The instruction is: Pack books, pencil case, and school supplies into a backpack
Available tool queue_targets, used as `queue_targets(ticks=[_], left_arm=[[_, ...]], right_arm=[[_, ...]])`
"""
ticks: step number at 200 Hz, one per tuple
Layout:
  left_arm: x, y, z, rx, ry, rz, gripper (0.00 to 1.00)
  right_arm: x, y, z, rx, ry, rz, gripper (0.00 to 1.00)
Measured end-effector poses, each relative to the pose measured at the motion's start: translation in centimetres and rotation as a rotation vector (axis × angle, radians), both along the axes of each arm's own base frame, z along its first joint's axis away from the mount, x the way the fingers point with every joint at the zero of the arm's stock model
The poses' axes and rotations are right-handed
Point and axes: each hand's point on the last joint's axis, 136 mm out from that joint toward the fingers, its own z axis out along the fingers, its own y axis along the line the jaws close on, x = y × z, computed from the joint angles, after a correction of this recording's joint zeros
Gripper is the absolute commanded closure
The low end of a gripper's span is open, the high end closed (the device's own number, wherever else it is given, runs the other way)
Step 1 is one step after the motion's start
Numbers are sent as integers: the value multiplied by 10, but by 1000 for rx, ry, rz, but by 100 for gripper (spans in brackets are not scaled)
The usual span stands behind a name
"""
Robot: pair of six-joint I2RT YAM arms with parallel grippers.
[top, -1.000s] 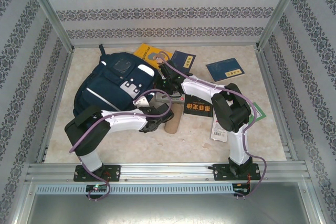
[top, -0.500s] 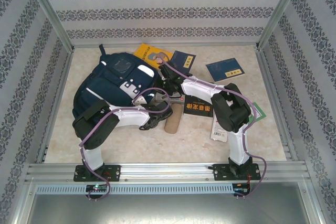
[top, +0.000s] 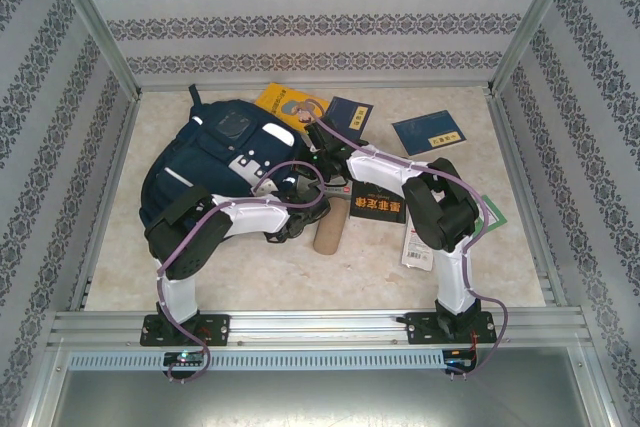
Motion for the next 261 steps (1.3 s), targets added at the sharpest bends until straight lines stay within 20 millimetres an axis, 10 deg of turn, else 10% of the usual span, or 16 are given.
queue_targets(ticks=[116,224,261], left_arm=[[-43,39,34,-34,17,1,100],[-109,102,42,-19,114,-78,100],[-102,75,44,-101,111,-252,100]], right_arm=[[4,-12,4,27,23,54,100],[66,-59,10,-14,-12,-21,100],[88,-70,15,-40,-55,-35,54]])
